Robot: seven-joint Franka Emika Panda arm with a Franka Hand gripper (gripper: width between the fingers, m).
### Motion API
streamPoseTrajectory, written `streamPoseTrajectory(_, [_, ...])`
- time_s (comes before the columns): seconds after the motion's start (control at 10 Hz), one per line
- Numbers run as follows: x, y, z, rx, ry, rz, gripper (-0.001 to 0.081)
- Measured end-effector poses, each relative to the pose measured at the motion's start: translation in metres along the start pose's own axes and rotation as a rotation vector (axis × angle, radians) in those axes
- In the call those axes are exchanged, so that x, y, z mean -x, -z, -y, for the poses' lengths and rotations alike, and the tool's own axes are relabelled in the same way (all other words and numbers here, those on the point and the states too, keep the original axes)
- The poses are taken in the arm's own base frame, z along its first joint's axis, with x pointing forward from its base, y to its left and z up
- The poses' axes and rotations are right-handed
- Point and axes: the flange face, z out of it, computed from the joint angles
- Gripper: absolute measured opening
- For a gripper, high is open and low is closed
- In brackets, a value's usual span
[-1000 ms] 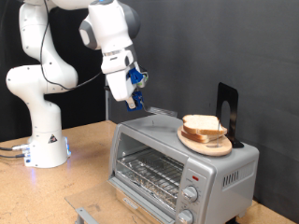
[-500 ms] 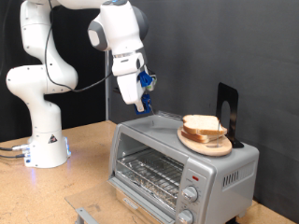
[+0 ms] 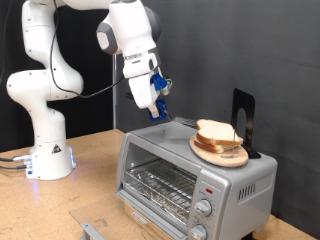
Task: Make a piece of toast with the oven
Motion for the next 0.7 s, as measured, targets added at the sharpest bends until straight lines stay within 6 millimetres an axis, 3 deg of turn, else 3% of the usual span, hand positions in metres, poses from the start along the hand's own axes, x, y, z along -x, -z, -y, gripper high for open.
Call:
streamPoseTrajectory(0.3, [-0.005,0.0,-0.005,-0.002,-0.044,0.002,0.04])
streamPoseTrajectory(0.7, [-0.031,-0.011,-0.003,0.004,-0.108,0.017,0.04])
